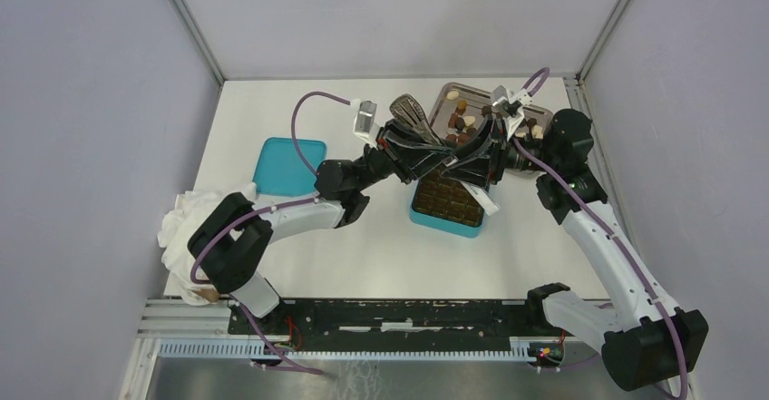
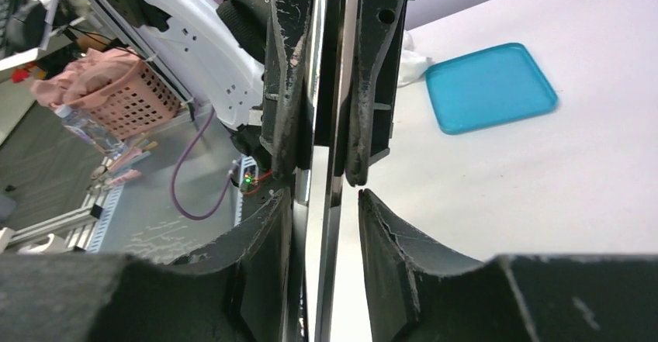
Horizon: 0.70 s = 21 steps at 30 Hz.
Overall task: Pack the chocolate
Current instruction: Pick up the fake chocolate from the plate.
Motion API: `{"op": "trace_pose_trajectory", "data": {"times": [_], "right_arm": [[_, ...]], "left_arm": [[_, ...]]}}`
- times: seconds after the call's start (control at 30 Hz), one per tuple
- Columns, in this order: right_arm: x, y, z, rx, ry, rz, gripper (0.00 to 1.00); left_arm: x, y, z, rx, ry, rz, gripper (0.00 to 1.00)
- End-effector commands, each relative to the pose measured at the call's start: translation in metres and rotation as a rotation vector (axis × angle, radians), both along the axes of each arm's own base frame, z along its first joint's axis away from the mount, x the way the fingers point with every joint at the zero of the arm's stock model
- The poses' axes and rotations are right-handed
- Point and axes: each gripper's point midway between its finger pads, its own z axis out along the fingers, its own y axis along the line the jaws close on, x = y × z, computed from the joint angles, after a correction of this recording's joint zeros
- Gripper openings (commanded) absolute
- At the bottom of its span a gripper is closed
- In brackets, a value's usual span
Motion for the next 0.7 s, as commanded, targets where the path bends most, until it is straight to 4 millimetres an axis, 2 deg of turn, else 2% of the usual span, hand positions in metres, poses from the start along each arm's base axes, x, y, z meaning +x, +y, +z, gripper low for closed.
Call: {"op": "trace_pose_trajectory", "data": {"times": [0.0, 0.3, 0.67], "right_arm": [[0.007, -0.003, 0.007, -0.039, -0.1, -0.055, 0.43], [0.007, -0.001, -0.001, -0.043, -0.081, -0.043, 0.43], [-0.005, 0.004, 0.004, -0.002, -0.043, 0.025, 0.38]], "left_arm": [[-0.025, 0.037, 0.05, -0.231, -0.106, 0.014, 0.16], [-0.022, 0.038, 0.052, -0.243, -0.101, 0.032, 0.16], [-0.025, 0.033, 0.052, -0.234, -0.117, 0.01, 0.16]]}}
